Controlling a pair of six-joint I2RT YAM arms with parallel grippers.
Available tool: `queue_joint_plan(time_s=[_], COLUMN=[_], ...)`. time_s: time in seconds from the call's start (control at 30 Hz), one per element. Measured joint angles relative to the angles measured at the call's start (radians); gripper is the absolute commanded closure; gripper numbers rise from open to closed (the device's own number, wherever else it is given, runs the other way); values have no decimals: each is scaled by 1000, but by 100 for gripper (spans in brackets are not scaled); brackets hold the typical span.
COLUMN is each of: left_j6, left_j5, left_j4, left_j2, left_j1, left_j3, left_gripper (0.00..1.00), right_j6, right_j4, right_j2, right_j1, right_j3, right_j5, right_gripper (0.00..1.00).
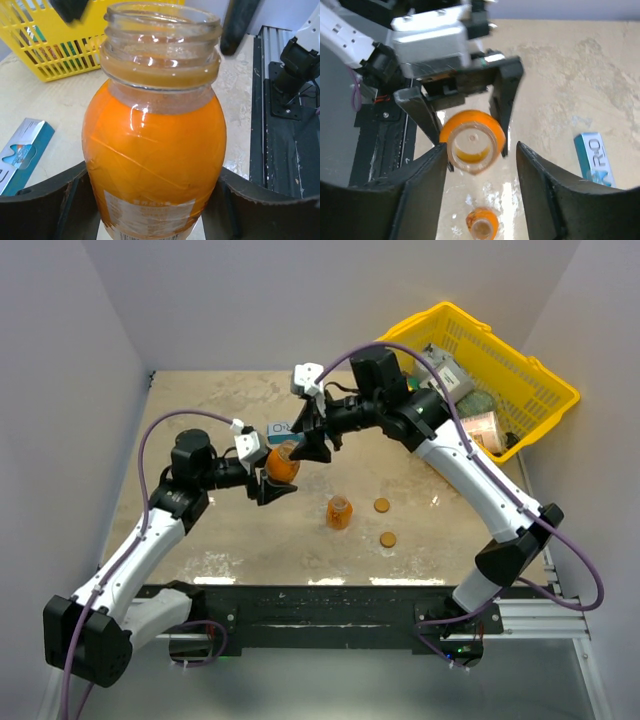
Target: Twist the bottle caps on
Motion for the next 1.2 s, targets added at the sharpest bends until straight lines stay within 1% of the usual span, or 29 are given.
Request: queue_joint_plan(time_s=[0.07, 0.13, 0.2, 0.27, 0.33, 0.4, 0.53, 0.6, 0.7, 0.87, 1.0, 1.2], left_j6=[25, 64, 109, 145, 178, 209, 247, 259, 265, 263, 262, 262], left_j5=[-32, -53, -82, -127, -176, -214, -276, -294, -312, -322, -322, -325], left_j4=[-38, -92, -143, -182, -219, -248, -295, -309, -327, -329, -329, -329], left_j2=[-15, -33, -55, -76, -94, -103, -108, -108, -108, -108, -108, -108], left_j1=[0, 1, 0, 0, 0, 0, 1, 1, 1, 10, 24, 34], left_j3=[0, 0, 0, -4, -10, -11, -11, -11, -11, -11, -11, -11], left_gripper=[93, 100, 100, 100, 100, 100, 100, 100, 100, 100, 100, 100], right_j6=[19, 6, -50, -145, -264, -378, -576, -637, -711, -792, -858, -944], right_j4=[-12, -27, -56, -80, -134, -198, -241, -246, -234, -176, -120, -103], right_j2=[-16, -50, -105, -198, -295, -345, -339, -325, -313, -262, -248, -247], right_j1=[-40, -122, -209, -267, -266, -248, -233, -237, -237, -235, -224, -185], right_j3=[-2, -7, -45, -170, -352, -508, -802, -885, -937, -942, -993, -1057], right_j5=[18, 43, 78, 131, 168, 198, 289, 325, 358, 377, 403, 415], right_gripper=[35, 35, 35, 36, 36, 35, 35, 34, 34, 29, 29, 28])
